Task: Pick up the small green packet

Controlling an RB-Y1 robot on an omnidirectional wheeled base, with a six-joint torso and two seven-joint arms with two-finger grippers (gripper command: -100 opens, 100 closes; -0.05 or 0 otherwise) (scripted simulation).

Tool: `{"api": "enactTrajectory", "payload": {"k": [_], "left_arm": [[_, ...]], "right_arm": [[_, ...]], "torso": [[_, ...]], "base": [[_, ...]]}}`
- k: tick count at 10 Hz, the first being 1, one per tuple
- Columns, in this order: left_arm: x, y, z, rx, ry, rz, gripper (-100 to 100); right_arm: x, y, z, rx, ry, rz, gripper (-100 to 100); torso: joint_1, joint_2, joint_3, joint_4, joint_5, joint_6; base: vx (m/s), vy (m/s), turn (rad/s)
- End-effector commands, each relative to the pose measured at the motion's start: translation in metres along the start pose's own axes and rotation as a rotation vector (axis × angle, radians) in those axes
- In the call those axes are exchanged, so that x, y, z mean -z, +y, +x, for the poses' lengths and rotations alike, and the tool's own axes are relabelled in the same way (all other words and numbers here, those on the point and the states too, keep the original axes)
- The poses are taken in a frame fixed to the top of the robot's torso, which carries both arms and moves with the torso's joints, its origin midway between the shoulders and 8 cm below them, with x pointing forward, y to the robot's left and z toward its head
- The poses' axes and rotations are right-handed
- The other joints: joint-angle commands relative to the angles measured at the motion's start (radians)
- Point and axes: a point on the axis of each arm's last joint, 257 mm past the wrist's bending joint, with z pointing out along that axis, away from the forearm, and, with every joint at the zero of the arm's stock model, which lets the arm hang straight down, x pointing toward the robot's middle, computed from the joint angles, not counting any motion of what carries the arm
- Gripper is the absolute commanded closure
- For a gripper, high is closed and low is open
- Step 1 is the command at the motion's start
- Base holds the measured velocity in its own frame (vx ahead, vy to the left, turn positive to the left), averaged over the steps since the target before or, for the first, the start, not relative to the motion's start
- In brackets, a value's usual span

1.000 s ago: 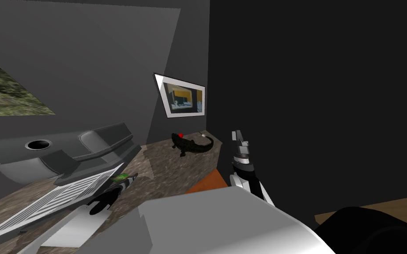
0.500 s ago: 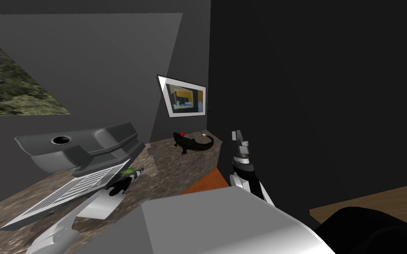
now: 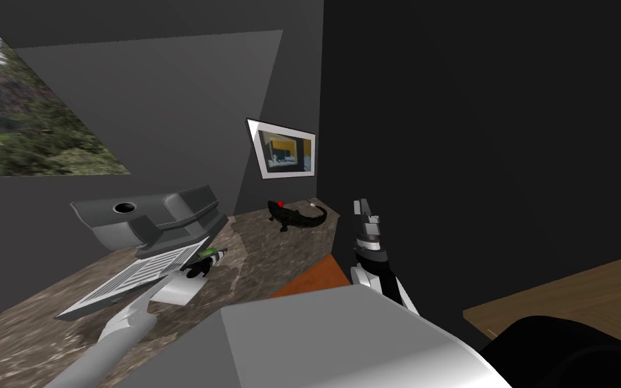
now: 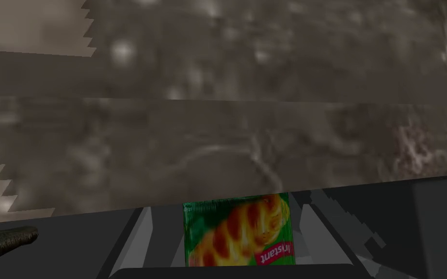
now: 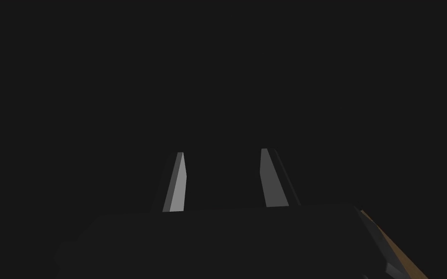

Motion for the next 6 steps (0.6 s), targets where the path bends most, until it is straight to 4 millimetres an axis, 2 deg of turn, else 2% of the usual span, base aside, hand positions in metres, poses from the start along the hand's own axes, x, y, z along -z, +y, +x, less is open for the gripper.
{"api": "enactTrajectory", "payload": {"k": [1,2,6], "left_arm": [[0.0000,0.0000,0.0000,0.000,0.000,0.000,-100],[-0.0006,-0.0006,-0.0016,-0.001,-0.001,0.001,100],[-0.0005,-0.0001,-0.0015,0.000,-0.001,0.000,100]], "right_arm": [[0.0000,0.0000,0.0000,0.000,0.000,0.000,0],[0.0000,0.0000,0.0000,0.000,0.000,0.000,0],[0.0000,0.0000,0.0000,0.000,0.000,0.000,0]], "torso": [[0.000,0.000,0.000,0.000,0.000,0.000],[0.000,-0.001,-0.001,0.000,0.000,0.000],[-0.001,-0.003,-0.002,-0.001,0.000,0.000]], "base": [[-0.019,0.006,-0.003],[-0.004,0.003,0.011],[0.000,0.000,0.000]]}}
